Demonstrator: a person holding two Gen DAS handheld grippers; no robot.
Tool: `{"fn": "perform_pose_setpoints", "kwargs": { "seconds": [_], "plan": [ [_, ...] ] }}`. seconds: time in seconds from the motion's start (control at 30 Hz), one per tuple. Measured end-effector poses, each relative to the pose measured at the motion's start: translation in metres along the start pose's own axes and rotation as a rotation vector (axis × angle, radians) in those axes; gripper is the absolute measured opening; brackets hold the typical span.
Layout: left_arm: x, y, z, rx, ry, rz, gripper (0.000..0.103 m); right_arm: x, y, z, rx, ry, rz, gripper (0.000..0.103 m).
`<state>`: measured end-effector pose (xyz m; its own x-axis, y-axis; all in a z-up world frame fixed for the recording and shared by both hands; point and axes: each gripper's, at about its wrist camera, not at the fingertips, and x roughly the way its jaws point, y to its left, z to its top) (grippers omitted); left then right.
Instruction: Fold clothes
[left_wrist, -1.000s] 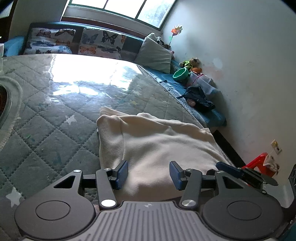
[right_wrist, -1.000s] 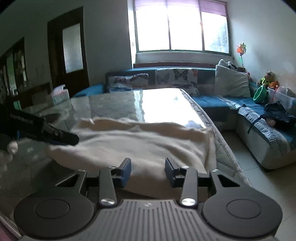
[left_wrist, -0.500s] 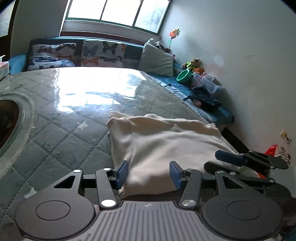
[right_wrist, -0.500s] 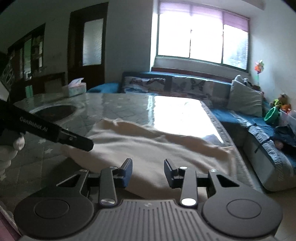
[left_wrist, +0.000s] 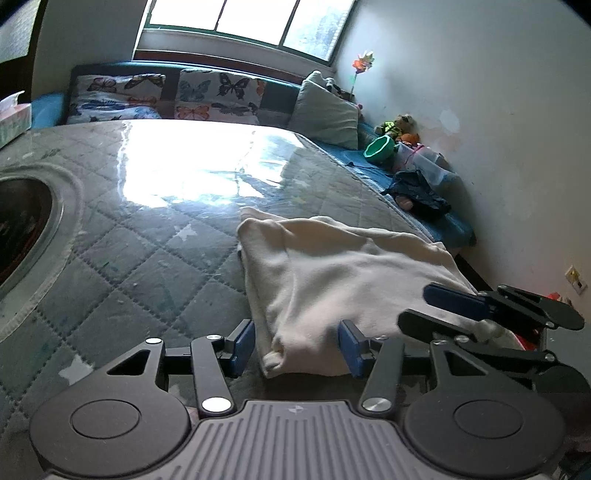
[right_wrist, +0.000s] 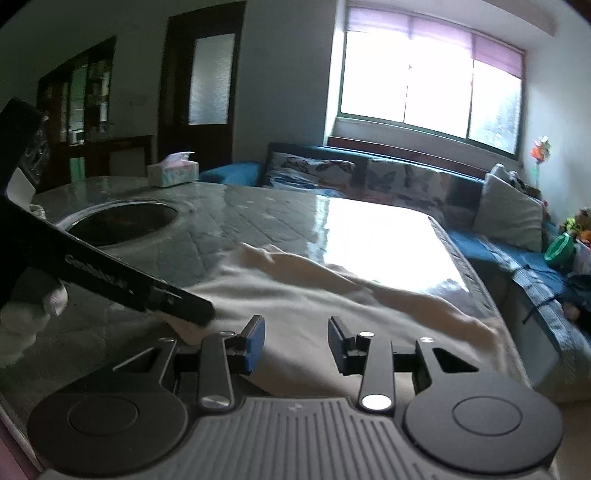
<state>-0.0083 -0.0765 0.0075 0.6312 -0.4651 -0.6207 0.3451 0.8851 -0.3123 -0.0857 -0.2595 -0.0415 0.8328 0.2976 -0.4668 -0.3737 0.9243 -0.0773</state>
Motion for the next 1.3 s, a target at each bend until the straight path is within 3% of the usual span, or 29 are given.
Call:
{"fn": "perform_pose_setpoints", "kwargs": {
  "seconds": [0.2,0.23,0.3,0.4,0.57,0.7,0.83,1.3],
  "plan": [
    [-0.002,0.009,-0.001,-0.027,0.007,0.005,0.053,0.013,0.011,-0.007,-0.013,0.04,0.023,0.04],
    [-0.002,0.008,-0.001,-0.028,0.009,0.006,0.054,0.012,0.012,-0.008,-0.011,0.041,0.021,0.042],
    [-0.003,0.008,0.0,-0.03,0.011,0.006,0.054,0.009,0.01,-0.006,0.009,0.037,0.01,0.057],
    [-0.005,0.008,-0.001,-0.036,0.011,0.006,0.057,0.004,0.01,-0.007,0.018,0.034,-0.003,0.059],
    [-0.009,0.007,-0.003,-0.04,0.013,0.018,0.064,-0.001,0.012,-0.01,0.052,0.03,-0.027,0.082],
    [-0.014,0.005,-0.006,-0.033,0.007,0.025,0.071,-0.007,0.011,-0.01,0.086,0.022,-0.047,0.088],
    [-0.02,0.003,-0.008,-0.026,0.0,0.022,0.077,-0.014,0.009,-0.012,0.117,0.012,-0.076,0.102],
    [-0.043,-0.009,-0.02,0.019,-0.046,0.015,0.103,-0.031,0.014,-0.018,0.158,0.028,-0.129,0.103]
  ]
}}
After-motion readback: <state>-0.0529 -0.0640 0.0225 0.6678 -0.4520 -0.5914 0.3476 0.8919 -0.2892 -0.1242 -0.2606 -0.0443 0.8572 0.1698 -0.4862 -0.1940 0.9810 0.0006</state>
